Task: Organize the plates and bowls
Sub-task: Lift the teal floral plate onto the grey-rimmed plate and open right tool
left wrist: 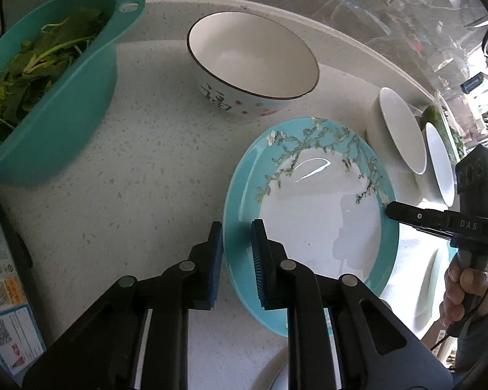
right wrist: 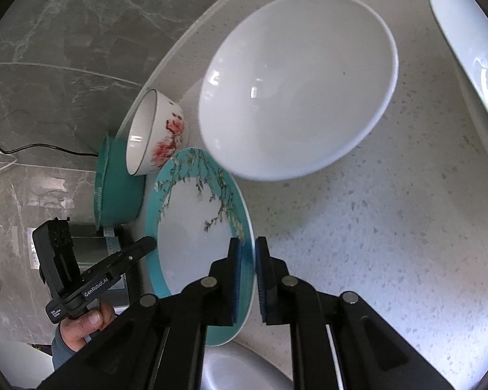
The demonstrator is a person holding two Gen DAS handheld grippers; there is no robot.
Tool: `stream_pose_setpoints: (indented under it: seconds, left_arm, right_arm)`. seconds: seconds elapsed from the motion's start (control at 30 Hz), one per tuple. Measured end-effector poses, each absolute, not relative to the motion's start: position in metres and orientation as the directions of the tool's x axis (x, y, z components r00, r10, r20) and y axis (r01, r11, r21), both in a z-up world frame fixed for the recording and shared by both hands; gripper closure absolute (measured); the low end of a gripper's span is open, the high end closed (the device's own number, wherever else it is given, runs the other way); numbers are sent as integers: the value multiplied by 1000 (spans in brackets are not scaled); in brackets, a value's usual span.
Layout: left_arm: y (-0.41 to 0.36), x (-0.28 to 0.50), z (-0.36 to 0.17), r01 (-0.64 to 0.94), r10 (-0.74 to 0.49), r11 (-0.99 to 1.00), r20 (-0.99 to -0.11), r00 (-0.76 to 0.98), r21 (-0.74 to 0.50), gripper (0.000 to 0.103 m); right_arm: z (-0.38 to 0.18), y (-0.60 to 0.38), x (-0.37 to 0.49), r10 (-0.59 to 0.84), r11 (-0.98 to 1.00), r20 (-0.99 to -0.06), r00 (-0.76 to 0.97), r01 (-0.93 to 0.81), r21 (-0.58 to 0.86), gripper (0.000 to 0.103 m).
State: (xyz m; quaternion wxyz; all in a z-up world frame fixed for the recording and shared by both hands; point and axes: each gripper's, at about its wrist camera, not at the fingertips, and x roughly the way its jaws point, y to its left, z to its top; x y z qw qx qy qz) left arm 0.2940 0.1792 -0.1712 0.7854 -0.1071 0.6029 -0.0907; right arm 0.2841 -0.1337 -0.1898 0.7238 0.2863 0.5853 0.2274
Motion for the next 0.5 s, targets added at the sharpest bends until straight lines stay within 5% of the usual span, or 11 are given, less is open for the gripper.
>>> stream_pose_setpoints:
  seconds: [0.5]
  left_arm:
    - [171,220,-126,34,-294,954,-913,282,-296,88]
  right_arm:
    - [-149,-145,223,666,732,-704,247,-33,681,91]
